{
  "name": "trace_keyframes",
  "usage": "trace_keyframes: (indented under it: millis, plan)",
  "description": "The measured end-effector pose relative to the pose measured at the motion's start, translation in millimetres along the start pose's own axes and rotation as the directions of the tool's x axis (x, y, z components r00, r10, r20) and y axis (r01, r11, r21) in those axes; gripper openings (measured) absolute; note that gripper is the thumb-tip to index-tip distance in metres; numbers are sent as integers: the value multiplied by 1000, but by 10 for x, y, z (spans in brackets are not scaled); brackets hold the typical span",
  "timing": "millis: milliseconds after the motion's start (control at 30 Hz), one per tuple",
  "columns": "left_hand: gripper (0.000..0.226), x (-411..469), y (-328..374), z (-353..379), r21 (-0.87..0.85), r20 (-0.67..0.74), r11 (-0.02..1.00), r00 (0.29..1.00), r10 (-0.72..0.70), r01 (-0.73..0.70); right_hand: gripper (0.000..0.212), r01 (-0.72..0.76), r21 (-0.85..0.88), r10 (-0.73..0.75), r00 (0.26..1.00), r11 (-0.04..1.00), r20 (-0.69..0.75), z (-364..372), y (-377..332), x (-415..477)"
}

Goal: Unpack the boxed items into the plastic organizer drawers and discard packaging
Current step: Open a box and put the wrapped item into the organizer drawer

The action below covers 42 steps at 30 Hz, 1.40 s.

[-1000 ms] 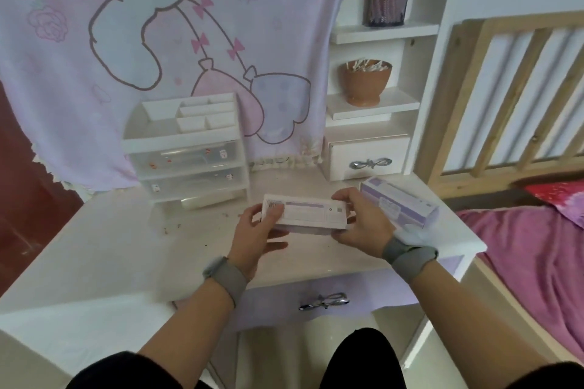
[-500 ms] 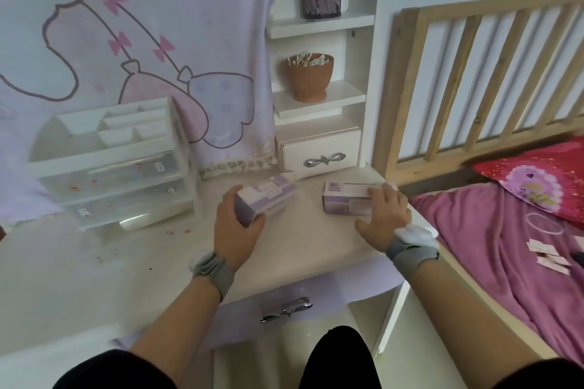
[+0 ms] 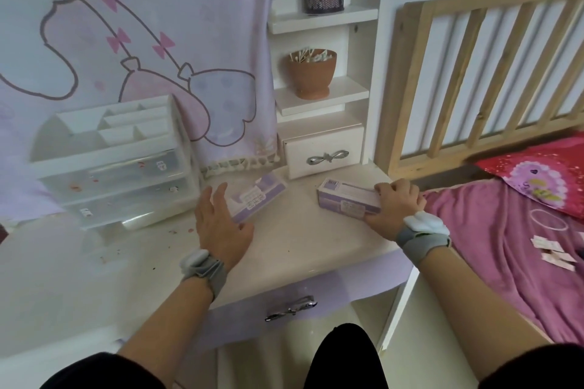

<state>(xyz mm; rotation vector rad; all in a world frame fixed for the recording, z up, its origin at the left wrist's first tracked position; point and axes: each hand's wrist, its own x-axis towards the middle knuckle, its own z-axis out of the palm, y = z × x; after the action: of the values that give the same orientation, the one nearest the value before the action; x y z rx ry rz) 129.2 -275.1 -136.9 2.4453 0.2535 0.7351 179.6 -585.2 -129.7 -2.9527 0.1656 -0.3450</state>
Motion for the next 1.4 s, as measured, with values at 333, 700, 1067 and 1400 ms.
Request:
trace_keyframes:
  millis: [333,700,1067,1400]
  plan:
    - [42,-14,137,-133,-526,295,807,948,-123,269,64,-48,865,-241,952,499,191,15,-163,-201]
    - [37,-80,196,-351,-696,575,515,818,-18,501,56,-58,926,-461,855,373,239,20,-425,-389]
    - [33,-44,203,-421,-724,488,528,870,-63,444,63,16,820,-434,854,572,286,160,-675,-401]
    - [43,11,156,-553,-741,469,530,883,-32,413,68,20,803,-395,878,595,271,281,-921,-466]
